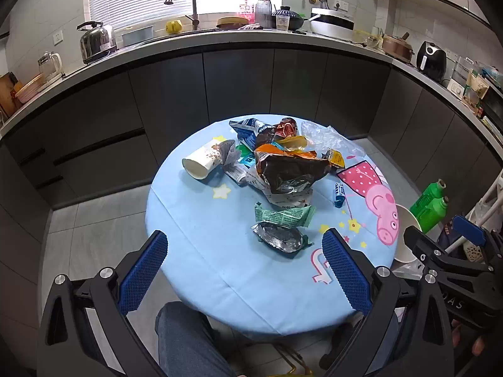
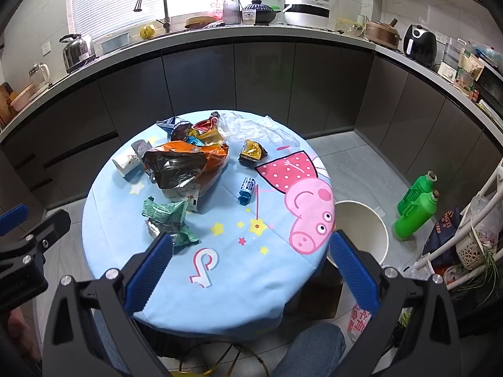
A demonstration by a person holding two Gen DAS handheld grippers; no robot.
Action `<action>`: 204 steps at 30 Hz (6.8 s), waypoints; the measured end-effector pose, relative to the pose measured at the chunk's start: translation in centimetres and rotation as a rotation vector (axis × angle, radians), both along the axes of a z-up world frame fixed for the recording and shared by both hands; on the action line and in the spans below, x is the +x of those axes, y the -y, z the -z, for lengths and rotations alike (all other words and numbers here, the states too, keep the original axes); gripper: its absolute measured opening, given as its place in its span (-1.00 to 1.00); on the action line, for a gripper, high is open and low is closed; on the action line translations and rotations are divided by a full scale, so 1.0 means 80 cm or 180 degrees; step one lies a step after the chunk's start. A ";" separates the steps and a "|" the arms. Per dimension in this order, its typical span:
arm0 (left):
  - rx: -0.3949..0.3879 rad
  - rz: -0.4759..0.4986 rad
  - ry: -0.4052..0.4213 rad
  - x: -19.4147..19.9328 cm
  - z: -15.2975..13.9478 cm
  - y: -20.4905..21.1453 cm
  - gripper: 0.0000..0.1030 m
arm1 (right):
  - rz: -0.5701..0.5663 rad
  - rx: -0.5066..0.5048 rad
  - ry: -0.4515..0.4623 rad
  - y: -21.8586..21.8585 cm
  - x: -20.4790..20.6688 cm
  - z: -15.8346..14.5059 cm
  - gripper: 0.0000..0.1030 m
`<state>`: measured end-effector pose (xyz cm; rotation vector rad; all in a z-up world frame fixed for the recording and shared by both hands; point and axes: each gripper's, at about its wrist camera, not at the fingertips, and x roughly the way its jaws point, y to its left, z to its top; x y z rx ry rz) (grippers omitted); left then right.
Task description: Collect trash
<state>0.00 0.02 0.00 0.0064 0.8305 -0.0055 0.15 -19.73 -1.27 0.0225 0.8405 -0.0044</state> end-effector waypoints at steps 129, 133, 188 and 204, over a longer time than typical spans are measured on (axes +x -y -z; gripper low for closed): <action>0.0005 0.0018 -0.0026 0.014 -0.001 0.000 0.84 | -0.0004 0.0007 -0.0057 0.001 0.011 0.006 0.94; 0.0008 0.0024 -0.0041 0.020 0.002 -0.001 0.84 | -0.0001 0.0010 -0.0084 0.001 0.017 0.010 0.94; -0.0430 0.0559 -0.1143 0.286 0.158 -0.004 -0.91 | -0.1002 0.1065 -0.0512 -0.023 0.103 0.146 -0.91; -0.0302 0.0984 -0.0255 0.173 -0.011 0.057 -0.96 | -0.0395 0.1158 0.0125 0.113 0.047 0.078 -0.91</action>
